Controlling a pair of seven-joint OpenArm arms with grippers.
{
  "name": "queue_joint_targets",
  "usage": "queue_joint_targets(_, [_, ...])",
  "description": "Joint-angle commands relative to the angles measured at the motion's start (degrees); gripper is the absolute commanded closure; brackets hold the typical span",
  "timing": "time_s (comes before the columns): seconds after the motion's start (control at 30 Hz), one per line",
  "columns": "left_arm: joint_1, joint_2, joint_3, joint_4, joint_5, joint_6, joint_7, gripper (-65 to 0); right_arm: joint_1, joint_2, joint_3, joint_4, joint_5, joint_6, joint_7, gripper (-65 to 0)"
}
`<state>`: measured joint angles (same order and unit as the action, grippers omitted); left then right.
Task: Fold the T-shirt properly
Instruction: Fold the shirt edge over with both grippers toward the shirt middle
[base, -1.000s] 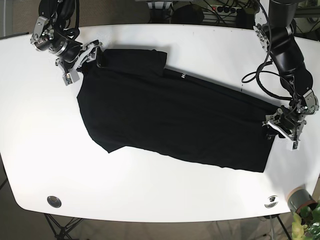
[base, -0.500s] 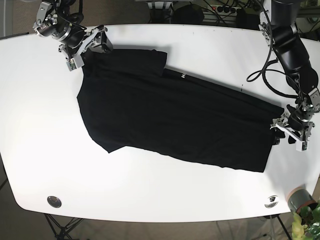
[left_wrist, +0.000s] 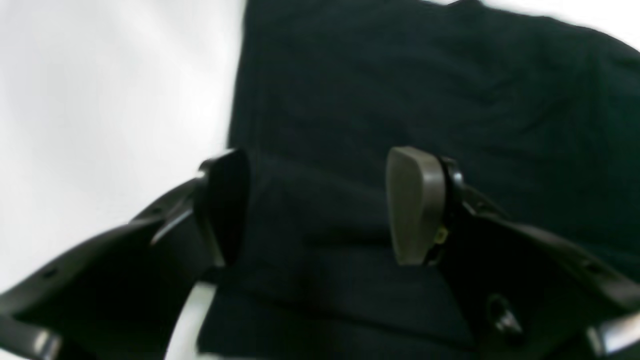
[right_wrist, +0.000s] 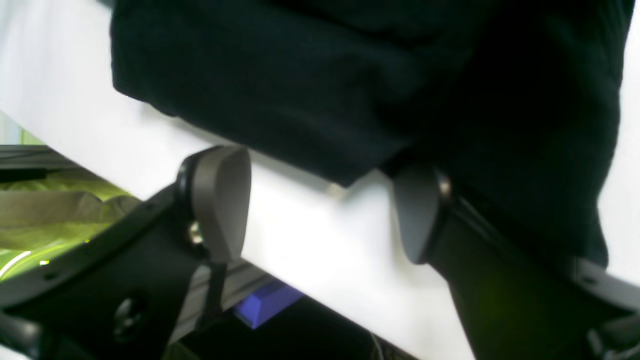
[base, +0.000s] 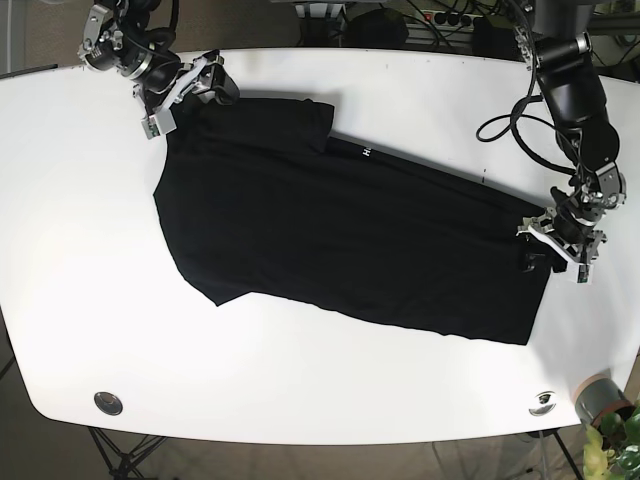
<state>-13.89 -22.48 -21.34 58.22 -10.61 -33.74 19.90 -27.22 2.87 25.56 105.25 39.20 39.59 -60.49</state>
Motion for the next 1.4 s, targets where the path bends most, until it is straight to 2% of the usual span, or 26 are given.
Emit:
queue_joint_targets(0.0, [-1.5,-1.1,-0.2,1.0,-0.9,-0.2,-1.7,-40.6,-0.2,0.3,0.2,1.0,1.5,0.41,0.8,-42.8])
queue_joint_targets(0.2, [-1.7,-1.1,-0.1,-2.3,-0.9,-0.1,-1.7,-40.6,-0.2,-0.3,0.0,1.5,5.6,0.41,0.6,-42.8])
queue_joint_targets(0.4, [-1.7,-1.1,-0.2,-3.7,-0.9,-0.1,-1.7,-40.6,0.6,-0.9,-2.0,1.3,6.1,0.41,0.6,-42.6])
queue_joint_targets(0.5, [-1.7,-1.1,-0.2,-3.7,-0.9,-0.1,-1.7,-40.6,1.0,-0.9,-4.2,1.3,6.0,0.41,0.6,-37.4])
queue_joint_targets(0.67, [-1.7,-1.1,-0.2,-3.7,-0.9,-0.1,-1.7,-40.6,2.3,-0.9,-5.4,1.2,5.9,0.41,0.8,-24.6])
queue_joint_targets(0.9, [-1.8,-1.1,-0.2,-4.2,-0.9,-0.1,-1.7,-40.6,4.8,-0.8,-5.4,-2.9,5.9,0.41,0.8,-20.9])
queue_joint_targets(0.97, [-1.8,-1.1,-0.2,-4.3,-0.9,-0.1,-1.7,-40.6,4.8,-0.8,-5.4,-3.1,5.9,0.41,0.8,-15.9])
queue_joint_targets(1.07, [-1.8,-1.1,-0.2,-4.3,-0.9,-0.1,-1.7,-40.6,4.6,-0.8,-5.5,-2.9,6.3,0.41,0.8,-1.1])
queue_joint_targets(1.13, [-1.8,-1.1,-0.2,-4.3,-0.9,-0.1,-1.7,-40.6,4.2,-0.8,-5.5,-1.0,6.2,0.41,0.8,-3.0])
queue_joint_targets(1.37, [-1.8,-1.1,-0.2,-4.3,-0.9,-0.1,-1.7,-40.6,3.1,-0.5,-5.0,5.8,6.4,0.41,0.6,-1.9])
